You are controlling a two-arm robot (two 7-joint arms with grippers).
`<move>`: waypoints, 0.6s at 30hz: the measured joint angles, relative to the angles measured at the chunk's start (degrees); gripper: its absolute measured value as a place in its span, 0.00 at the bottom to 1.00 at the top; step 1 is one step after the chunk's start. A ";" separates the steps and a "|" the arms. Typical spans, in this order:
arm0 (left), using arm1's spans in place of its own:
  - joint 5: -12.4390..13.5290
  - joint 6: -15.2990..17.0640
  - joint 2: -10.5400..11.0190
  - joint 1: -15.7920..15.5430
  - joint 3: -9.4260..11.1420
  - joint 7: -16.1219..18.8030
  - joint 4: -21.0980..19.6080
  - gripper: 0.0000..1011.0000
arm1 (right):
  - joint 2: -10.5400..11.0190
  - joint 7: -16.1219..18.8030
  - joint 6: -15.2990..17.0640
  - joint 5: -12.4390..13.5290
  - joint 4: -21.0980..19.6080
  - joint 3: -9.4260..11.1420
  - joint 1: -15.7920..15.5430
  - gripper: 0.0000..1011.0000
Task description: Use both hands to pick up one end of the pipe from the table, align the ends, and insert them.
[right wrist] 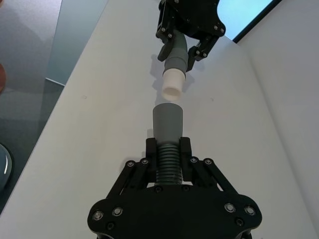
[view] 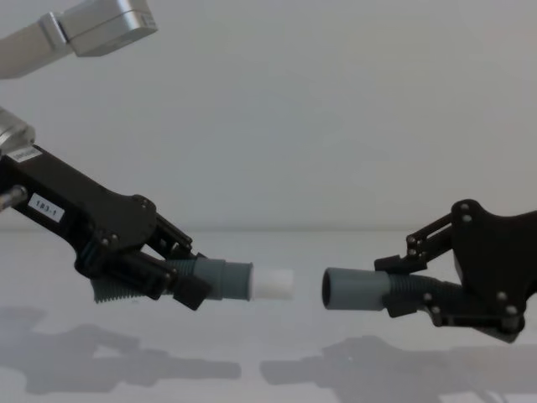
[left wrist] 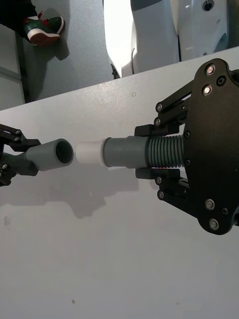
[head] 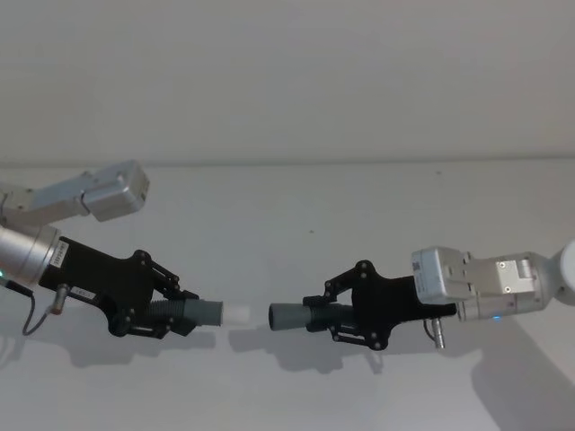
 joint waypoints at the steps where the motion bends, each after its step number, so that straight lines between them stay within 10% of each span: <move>1: 0.00 0.00 0.00 0.00 0.00 0.00 0.00 0.33 | -0.04 -0.04 0.05 -0.02 0.02 -0.06 0.07 0.24; 18: 0.00 0.00 0.00 0.00 0.00 0.00 0.00 0.33 | -0.73 -0.67 0.83 -0.21 0.29 -1.30 0.93 0.24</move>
